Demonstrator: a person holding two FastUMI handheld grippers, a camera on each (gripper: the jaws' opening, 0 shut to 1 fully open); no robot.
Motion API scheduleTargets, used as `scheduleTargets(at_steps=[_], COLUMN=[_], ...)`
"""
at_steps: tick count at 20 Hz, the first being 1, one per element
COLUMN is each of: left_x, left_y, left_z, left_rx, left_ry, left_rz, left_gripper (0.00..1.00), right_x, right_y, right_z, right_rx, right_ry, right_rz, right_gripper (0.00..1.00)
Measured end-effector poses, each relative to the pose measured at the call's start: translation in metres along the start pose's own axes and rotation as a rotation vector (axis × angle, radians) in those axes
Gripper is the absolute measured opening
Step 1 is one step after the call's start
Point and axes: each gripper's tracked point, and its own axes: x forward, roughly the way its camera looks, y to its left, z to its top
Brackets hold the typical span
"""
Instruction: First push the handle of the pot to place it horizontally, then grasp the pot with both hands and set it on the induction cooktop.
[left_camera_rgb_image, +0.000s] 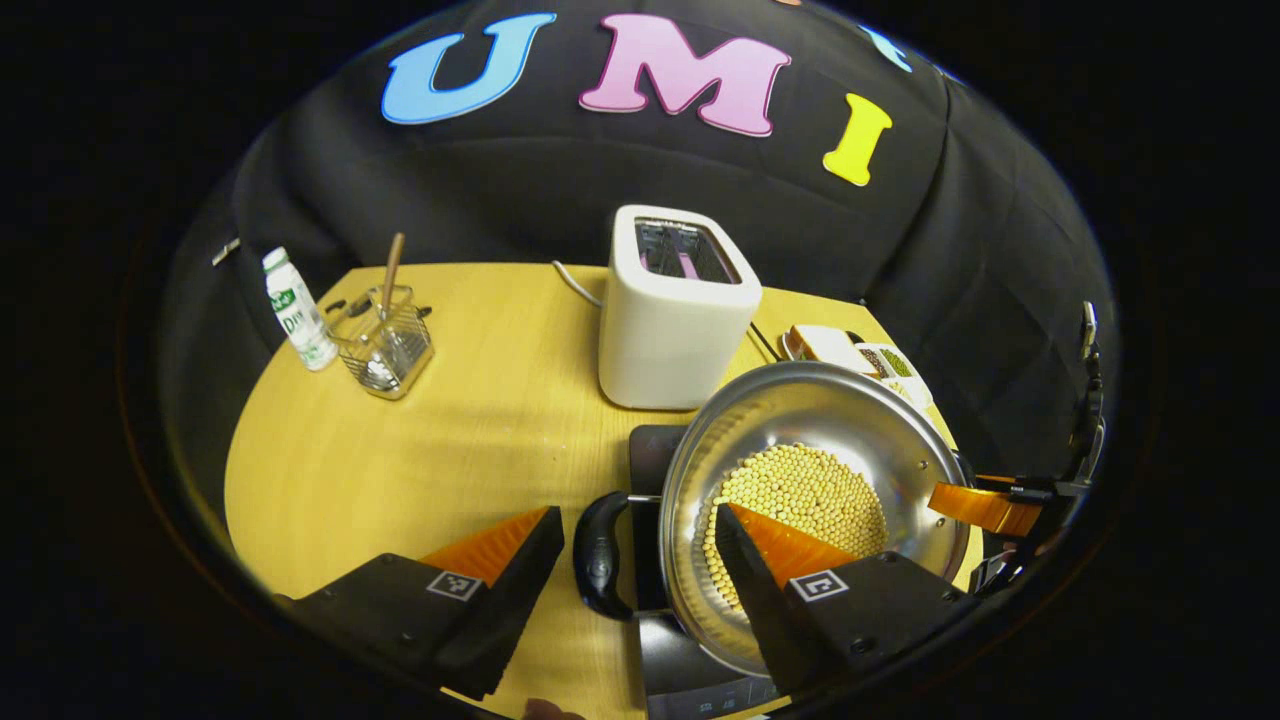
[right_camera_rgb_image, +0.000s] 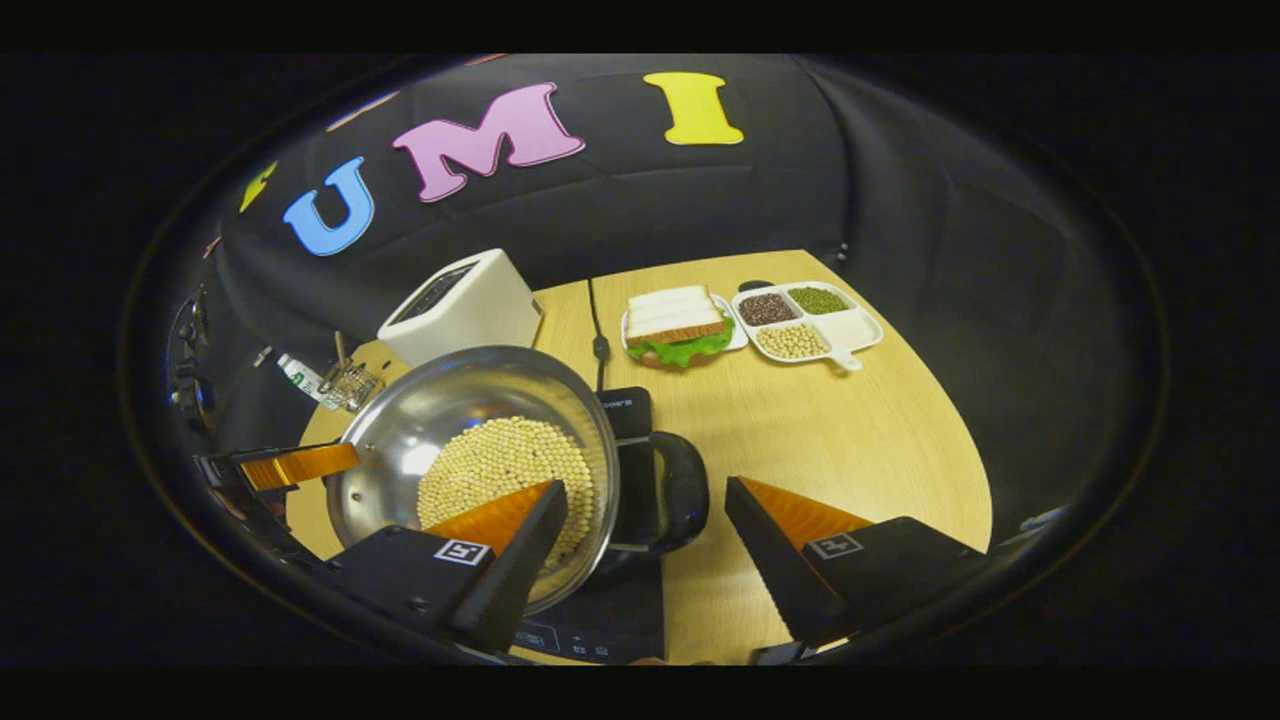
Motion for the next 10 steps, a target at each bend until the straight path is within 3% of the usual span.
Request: scheduleTargets(at_steps=[4,10], left_x=[-0.054,-0.142], left_y=[0.007,0.005], left_z=[0.012,0.028], left_rx=[-0.002,-0.036], left_ry=[-0.073,-0.262], left_rz=[0.079,0.106], left_gripper=[0.95,0.96], right_x=[-0.04,-0.121], right_y=[-0.006,-0.002], right_z=[0.021,0.059], right_rx=[-0.021,0.006], right_ry=[-0.116,-0.359], right_rz=[-0.063,-0.092], right_gripper=[0.99,0.99])
